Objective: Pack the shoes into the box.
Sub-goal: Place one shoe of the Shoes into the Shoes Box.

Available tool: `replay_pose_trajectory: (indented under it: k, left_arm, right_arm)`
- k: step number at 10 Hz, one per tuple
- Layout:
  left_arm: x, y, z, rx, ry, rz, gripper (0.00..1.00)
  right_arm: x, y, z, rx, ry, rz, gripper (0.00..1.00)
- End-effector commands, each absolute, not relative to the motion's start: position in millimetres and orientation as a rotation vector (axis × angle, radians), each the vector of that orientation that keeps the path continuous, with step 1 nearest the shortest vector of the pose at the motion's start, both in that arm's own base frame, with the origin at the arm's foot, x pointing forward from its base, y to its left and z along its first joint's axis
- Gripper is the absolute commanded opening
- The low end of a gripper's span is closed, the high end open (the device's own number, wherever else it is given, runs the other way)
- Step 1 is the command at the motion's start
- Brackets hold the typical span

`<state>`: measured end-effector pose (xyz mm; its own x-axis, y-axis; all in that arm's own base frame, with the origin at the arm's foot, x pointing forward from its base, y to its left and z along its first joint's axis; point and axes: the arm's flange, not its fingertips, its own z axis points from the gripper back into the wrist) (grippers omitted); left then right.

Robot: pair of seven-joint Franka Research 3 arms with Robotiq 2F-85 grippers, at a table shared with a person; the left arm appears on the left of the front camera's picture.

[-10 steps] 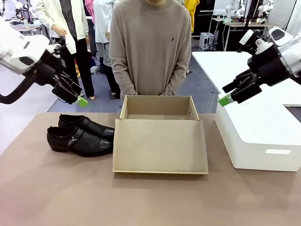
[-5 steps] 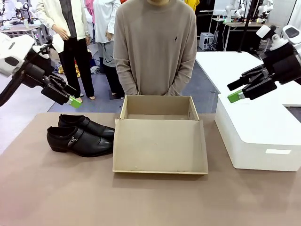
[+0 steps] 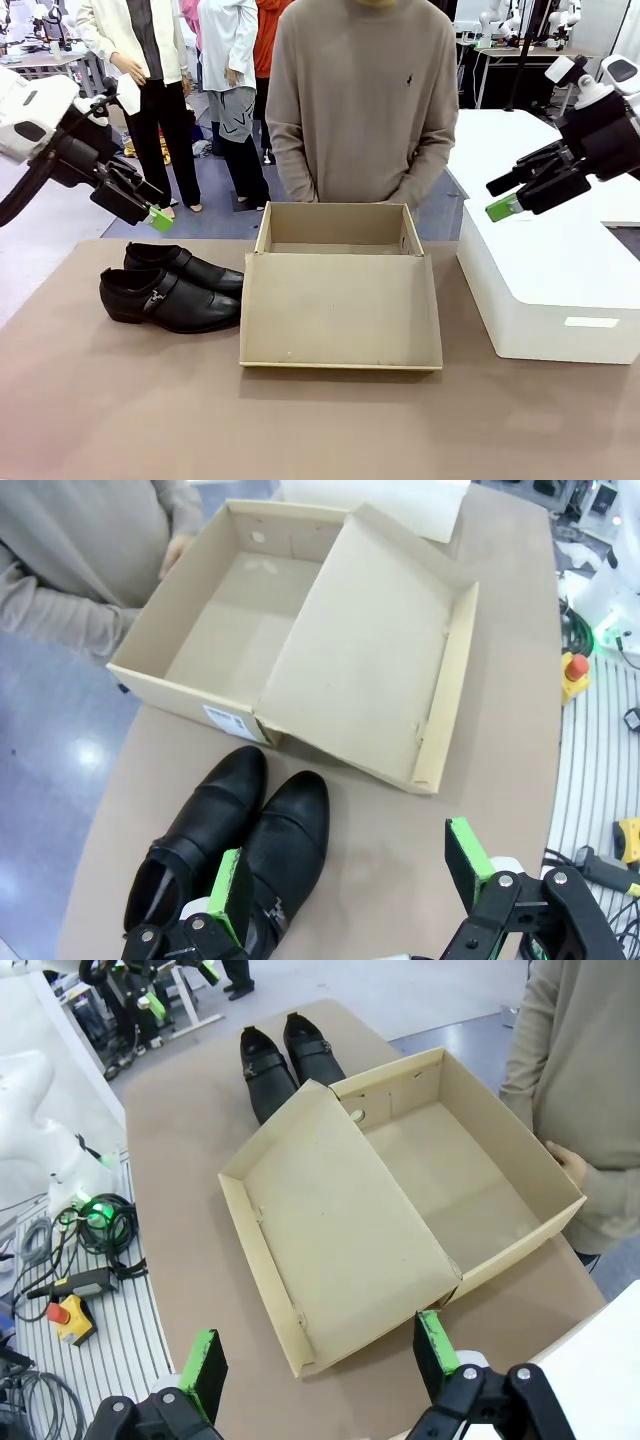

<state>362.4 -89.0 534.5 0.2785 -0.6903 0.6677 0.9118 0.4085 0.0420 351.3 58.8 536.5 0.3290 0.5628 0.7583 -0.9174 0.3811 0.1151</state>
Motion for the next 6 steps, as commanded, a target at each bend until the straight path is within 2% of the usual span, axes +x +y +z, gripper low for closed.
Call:
replay_pose_trajectory:
  k: [1, 6]
  left_arm:
    - [364.6, -86.4, 534.4, -0.404, -0.683, -1.123, 1.00]
    - [364.6, -86.4, 534.4, -0.404, -0.683, -1.123, 1.00]
  right_arm:
    - [355.5, 58.0, 537.2, 0.618, -0.724, 1.071, 1.00]
    - [355.5, 58.0, 537.2, 0.618, -0.724, 1.071, 1.00]
